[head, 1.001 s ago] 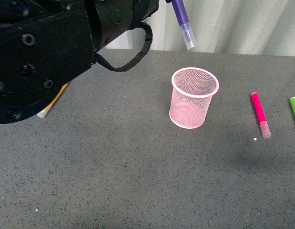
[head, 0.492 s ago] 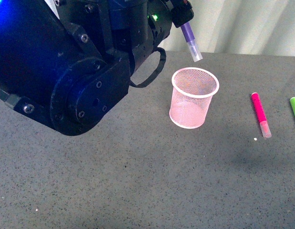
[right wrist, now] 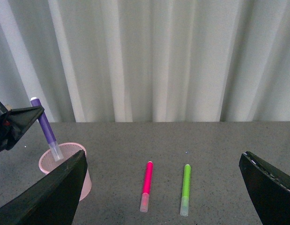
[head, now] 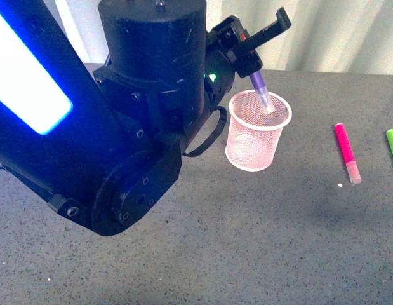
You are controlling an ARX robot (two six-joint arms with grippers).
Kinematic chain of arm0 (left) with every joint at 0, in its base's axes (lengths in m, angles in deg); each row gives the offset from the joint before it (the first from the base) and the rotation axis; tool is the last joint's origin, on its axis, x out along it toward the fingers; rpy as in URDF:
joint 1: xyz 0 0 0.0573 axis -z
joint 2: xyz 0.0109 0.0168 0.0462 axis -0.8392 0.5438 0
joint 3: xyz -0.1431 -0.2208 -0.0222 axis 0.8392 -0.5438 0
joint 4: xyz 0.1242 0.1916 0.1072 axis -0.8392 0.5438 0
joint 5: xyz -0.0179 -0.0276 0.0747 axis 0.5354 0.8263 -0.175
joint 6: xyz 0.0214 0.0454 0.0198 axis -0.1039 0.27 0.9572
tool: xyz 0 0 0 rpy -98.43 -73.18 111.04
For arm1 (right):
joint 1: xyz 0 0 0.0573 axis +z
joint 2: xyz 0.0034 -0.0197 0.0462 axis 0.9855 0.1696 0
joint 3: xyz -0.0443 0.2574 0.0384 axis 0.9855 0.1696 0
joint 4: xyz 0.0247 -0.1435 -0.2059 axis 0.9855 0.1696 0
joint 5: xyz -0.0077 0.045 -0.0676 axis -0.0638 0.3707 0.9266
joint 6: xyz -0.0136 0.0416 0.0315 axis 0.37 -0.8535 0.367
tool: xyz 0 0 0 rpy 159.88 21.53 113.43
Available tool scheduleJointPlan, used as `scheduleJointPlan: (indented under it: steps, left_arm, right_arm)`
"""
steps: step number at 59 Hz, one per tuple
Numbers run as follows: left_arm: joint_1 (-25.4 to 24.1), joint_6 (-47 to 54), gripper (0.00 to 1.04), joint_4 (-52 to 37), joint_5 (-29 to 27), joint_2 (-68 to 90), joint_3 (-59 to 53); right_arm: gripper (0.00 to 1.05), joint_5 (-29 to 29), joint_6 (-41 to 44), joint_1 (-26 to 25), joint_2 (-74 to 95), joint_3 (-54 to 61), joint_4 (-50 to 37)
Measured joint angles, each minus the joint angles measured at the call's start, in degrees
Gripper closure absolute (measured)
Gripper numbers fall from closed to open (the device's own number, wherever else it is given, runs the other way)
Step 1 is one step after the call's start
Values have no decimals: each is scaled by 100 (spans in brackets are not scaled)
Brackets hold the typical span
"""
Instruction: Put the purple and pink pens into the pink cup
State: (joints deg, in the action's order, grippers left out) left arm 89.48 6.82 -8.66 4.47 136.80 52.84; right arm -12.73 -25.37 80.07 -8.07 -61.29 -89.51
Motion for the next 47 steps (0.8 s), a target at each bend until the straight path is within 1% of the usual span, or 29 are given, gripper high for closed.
scheduleJointPlan:
  steps: [18,43,44,46,47]
  left_arm:
    - [37,153,93,-48,63,413,380]
    - [42,164,93,-111,133,627,391]
    - [42,151,92,-109,133,627,391]
    - [39,151,85,-105,155,627,391]
    - [39,151,83,-105,160,627,391]
  right_arm:
    - [7,0,0,0,0,0,2]
    - [7,0,0,0,0,0,0]
    - [7,0,0,0,0,0,0]
    - [7,0,0,0,0,0,2]
    - [7,0,0,0,0,0,0]
